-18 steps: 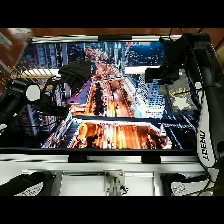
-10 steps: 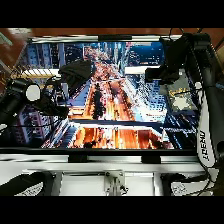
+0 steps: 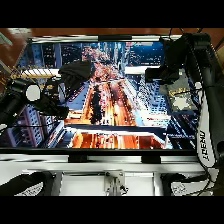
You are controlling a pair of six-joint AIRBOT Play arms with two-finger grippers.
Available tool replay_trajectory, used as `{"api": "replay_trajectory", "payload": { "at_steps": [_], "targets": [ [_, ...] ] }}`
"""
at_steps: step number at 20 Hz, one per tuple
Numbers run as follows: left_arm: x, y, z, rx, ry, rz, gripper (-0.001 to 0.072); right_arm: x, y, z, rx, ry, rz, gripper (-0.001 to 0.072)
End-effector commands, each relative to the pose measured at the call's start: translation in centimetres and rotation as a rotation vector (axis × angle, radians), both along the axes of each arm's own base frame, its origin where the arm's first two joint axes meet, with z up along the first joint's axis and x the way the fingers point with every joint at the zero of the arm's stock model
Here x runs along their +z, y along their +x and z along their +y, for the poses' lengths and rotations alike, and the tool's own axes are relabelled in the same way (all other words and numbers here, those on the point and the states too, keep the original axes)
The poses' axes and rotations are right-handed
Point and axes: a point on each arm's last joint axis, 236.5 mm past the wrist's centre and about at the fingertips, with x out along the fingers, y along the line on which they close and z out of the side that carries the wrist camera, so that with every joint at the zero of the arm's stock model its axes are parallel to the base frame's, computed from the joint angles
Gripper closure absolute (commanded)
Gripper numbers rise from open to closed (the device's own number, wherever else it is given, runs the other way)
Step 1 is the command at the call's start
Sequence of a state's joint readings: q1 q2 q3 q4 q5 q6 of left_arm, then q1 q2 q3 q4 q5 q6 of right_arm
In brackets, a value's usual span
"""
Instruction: Fold the shirts.
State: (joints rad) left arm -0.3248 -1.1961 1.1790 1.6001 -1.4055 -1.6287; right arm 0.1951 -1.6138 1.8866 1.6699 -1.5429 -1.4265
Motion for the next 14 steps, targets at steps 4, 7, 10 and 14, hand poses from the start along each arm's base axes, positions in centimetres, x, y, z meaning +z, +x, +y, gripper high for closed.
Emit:
{"api": "replay_trajectory", "payload": {
  "at_steps": [4, 7, 10, 14],
  "targets": [
    [0.5, 2.5, -0.9, -0.003, -0.040, -0.106, 0.0167, 0.2, 0.9, -0.6, 0.001, -0.029, -0.040, 0.0027],
    [0.6, 3.1, -1.7, 0.006, -0.074, -0.127, 0.0167, 0.1, 1.1, -1.6, 0.008, -0.072, -0.050, 0.0027],
    [0.4, 4.7, -2.8, 0.020, -0.118, -0.174, 0.0157, 0.2, 1.6, -2.7, 0.036, -0.131, -0.072, 0.0027],
    [-0.3, 12.7, -1.4, 0.128, -0.131, -0.253, 0.0003, -0.3, 1.8, -3.6, 0.058, -0.181, -0.069, 0.0027]
  ]
}}
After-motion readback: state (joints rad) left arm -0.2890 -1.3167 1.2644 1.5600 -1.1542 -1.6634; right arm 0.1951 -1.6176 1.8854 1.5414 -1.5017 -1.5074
